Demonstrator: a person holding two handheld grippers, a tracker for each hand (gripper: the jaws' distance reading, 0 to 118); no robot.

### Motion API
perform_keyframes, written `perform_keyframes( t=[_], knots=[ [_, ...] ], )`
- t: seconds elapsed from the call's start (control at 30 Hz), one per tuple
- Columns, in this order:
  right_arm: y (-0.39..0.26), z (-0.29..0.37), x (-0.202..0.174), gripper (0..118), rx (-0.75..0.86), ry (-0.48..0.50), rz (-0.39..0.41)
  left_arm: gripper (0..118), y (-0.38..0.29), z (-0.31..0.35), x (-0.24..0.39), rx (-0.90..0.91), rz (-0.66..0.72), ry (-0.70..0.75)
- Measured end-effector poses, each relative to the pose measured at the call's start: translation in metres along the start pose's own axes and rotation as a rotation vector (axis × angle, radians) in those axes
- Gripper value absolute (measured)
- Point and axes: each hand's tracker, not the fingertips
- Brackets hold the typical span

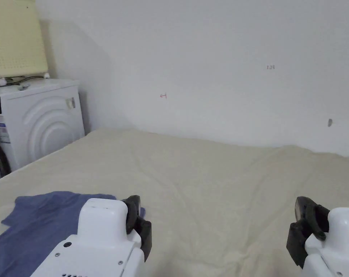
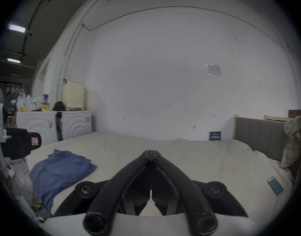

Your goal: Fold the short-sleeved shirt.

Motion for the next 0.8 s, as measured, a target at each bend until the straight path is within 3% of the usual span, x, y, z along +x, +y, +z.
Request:
perform_keyframes(
  t=[0.17,0.33,0.5,0.8],
  knots=[
    [0.000,-0.017,-0.060,0,-0.002,0.208,-0.001,0,0.000,0.025,-0.055,-0.016,-0.011,0.219],
    [-0.004,-0.023,-0.116,0,-0.011,0.367,0.027,0,-0.001,0.045,-0.096,-0.025,0.024,0.333],
    [-0.013,-0.031,-0.142,0,-0.059,0.435,0.011,0,-0.008,0.051,-0.112,-0.051,0.012,0.374],
    [-0.038,-0.051,-0.162,0,-0.141,0.422,0.045,0,-0.056,0.007,-0.138,-0.197,0.077,0.328]
  ],
)
